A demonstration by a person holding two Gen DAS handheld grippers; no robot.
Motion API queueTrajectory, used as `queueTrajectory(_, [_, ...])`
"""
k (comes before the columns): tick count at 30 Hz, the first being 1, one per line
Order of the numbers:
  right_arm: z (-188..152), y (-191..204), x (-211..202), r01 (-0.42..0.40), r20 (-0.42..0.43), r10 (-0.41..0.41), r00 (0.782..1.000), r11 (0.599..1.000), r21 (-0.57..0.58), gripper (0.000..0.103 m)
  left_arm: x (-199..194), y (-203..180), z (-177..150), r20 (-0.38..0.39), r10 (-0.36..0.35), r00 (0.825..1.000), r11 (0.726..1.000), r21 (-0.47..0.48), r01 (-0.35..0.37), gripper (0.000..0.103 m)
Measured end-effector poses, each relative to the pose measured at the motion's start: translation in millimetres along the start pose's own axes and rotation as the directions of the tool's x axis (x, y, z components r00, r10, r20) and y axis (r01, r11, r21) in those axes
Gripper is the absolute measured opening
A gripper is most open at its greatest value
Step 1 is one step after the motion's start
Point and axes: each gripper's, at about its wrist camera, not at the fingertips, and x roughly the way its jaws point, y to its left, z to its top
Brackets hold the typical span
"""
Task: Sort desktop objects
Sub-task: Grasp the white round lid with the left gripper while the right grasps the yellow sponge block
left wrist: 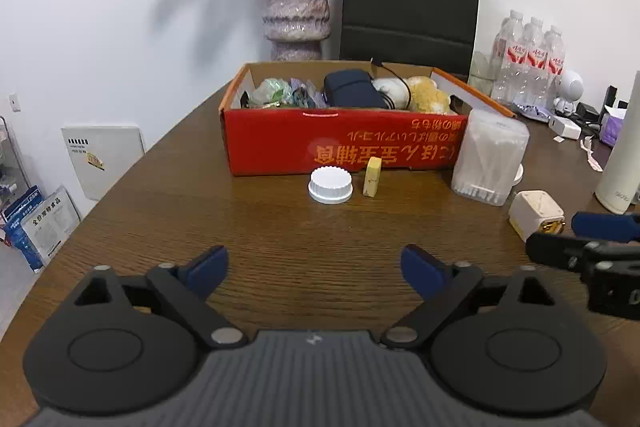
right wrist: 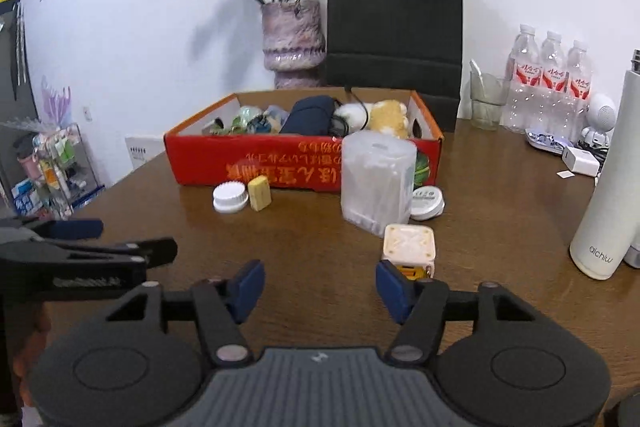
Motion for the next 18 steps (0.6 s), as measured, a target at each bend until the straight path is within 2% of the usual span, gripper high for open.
queueTrajectory(4, [9,1,15,-0.030,0.009,0.030,1.000,0.999,-0.016,0.060,13,3,0,-0.020,0.006,1.000,1.000,-0.007,-0.006,0.082])
queueTrajectory(8, [29,13,55,-0.060,0.005,0.060,0.998,0.997,-0.043,0.059,21,19,1,-0.033,0.015,0.999,0.999,-0.041,-0.017,0.083])
queueTrajectory(11, [45,24,93,-0.117,-0.022,0.116,0.993,0.992,-0.046,0.052,30,31,1,-0.046,0.034,0.998,0.998,-0.046,-0.036,0.082])
queueTrajectory(15, [61,33,138,-0.153,-0.069,0.150,0.986,0.988,-0.038,0.048,40,37,6,-0.049,-0.002,0.999,0.999,-0.041,0.000,0.083])
queueTrajectory(16, [63,34,148,-0.155,-0.085,0.152,0.985,0.988,-0.025,0.045,43,36,9,-0.047,-0.008,0.999,0.999,-0.033,0.006,0.083])
queueTrajectory(18, [63,32,161,-0.174,-0.112,0.173,0.979,0.985,0.001,0.019,53,33,16,-0.046,-0.018,0.999,1.000,-0.010,0.017,0.083])
